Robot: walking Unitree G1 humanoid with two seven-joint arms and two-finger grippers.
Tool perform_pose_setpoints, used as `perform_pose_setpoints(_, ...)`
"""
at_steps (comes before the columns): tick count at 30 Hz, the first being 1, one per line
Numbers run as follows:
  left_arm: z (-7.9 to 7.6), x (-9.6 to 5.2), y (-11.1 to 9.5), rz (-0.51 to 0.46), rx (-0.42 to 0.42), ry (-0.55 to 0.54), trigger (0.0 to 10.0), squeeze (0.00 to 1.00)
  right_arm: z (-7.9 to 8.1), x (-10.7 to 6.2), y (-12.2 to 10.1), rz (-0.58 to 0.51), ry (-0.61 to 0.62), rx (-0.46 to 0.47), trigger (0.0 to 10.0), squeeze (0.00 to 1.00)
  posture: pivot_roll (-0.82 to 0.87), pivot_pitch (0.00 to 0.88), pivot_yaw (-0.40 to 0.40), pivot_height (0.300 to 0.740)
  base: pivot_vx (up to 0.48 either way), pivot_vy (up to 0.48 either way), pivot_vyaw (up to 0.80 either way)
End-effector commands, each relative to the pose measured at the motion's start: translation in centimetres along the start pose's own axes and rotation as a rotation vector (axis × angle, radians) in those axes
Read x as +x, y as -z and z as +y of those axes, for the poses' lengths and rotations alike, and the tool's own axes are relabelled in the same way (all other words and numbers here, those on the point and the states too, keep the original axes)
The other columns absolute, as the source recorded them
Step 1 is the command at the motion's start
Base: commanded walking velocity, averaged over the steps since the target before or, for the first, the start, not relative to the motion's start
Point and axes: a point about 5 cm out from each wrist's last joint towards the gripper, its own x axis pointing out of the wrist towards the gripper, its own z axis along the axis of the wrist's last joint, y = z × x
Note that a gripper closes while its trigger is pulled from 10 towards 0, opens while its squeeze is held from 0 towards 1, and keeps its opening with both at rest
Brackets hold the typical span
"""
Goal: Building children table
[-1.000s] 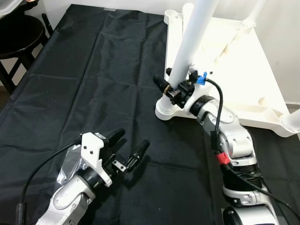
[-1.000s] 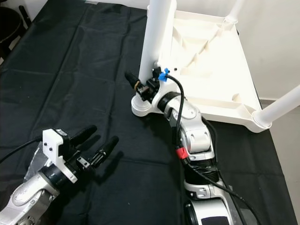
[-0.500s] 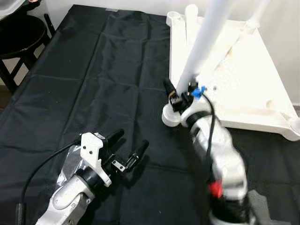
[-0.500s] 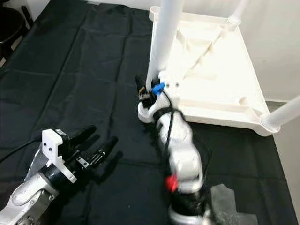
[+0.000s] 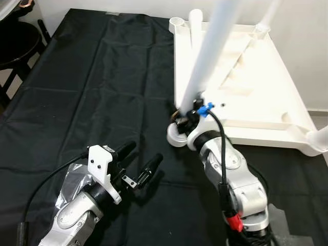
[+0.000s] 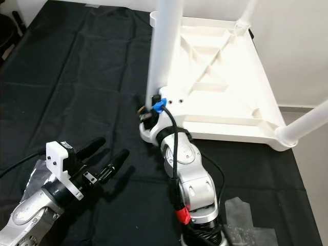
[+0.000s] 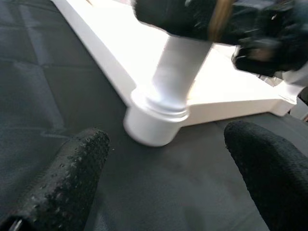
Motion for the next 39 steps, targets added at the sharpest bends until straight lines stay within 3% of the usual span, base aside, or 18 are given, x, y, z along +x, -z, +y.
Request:
perform_pose_setpoints(1, 0.0, -0.3, 0.4, 0.02, -0.012, 0.002, 10.0, 0.0, 1.9, -0.1, -0.9, -0.049, -0.224, 0.02, 10.0, 1.0, 0.0, 0.272, -0.069, 0.74, 0.0, 0.0, 0.0)
perform_pose_setpoints(3, 0.0, -0.3, 0.3, 0.019, -0.013, 0.003, 10.0, 0.0, 1.5, -0.4, -1.4, -0.068, -0.29, 0.002, 10.0, 1.0, 0.01, 0.273, -0.069, 0.74, 0.0, 0.0, 0.0)
perform_pose_setpoints(6, -0.1, -0.3, 0.3, 0.019, -0.014, 0.003, 10.0, 0.0, -1.4, -1.3, -2.6, -0.079, -0.429, -0.081, 10.0, 1.0, 0.02, 0.276, -0.07, 0.74, 0.0, 0.0, 0.0)
perform_pose_setpoints(7, -0.1, -0.3, 0.3, 0.019, -0.014, 0.003, 10.0, 0.0, -1.4, -1.3, -2.6, -0.079, -0.429, -0.081, 10.0, 1.0, 0.02, 0.276, -0.07, 0.74, 0.0, 0.0, 0.0)
perform_pose_setpoints(9, -0.2, -0.3, 0.3, 0.019, -0.014, 0.002, 10.0, 0.0, -4.0, -1.5, -3.4, -0.069, -0.434, -0.144, 10.0, 1.0, 0.02, 0.277, -0.07, 0.74, 0.0, 0.0, 0.0)
perform_pose_setpoints(10, -0.2, -0.3, 0.3, 0.019, -0.014, 0.002, 10.0, 0.0, -4.0, -1.5, -3.4, -0.069, -0.434, -0.144, 10.0, 1.0, 0.02, 0.277, -0.07, 0.74, 0.0, 0.0, 0.0)
perform_pose_setpoints(12, -0.3, -0.4, 0.2, 0.018, -0.016, 0.003, 10.0, 0.0, -6.3, -1.7, -4.3, -0.054, -0.462, -0.204, 10.0, 1.0, 0.02, 0.283, -0.068, 0.74, 0.0, 0.0, 0.0)
perform_pose_setpoints(17, -0.5, -0.3, 0.1, 0.016, -0.019, 0.005, 10.0, 0.0, -8.5, -0.9, -6.0, -0.081, -0.468, -0.252, 10.0, 1.0, 0.03, 0.289, -0.074, 0.74, 0.0, 0.0, 0.0)
perform_pose_setpoints(18, -0.5, -0.3, 0.1, 0.015, -0.019, 0.004, 10.0, 0.0, -8.9, -0.4, -6.3, -0.096, -0.456, -0.253, 10.0, 0.0, 0.03, 0.292, -0.075, 0.74, 0.0, 0.0, 0.0)
perform_pose_setpoints(21, -0.5, -0.3, 0.1, 0.014, -0.019, 0.003, 10.0, 0.0, -9.1, 0.0, -6.5, -0.105, -0.45, -0.252, 10.0, 0.0, 0.03, 0.292, -0.075, 0.74, 0.0, 0.0, 0.0)
perform_pose_setpoints(22, -0.6, -0.3, 0.1, 0.013, -0.019, 0.001, 10.0, 0.0, -9.2, 0.4, -6.5, -0.114, -0.452, -0.241, 0.0, 0.0, 0.03, 0.293, -0.08, 0.74, 0.0, 0.0, 0.0)
perform_pose_setpoints(39, -0.7, -0.2, 0.1, 0.01, -0.024, -0.001, 10.0, 0.0, -8.9, 1.2, -5.5, -0.153, -0.588, -0.188, 0.0, 0.0, 0.03, 0.275, -0.086, 0.74, 0.0, 0.0, 0.0)
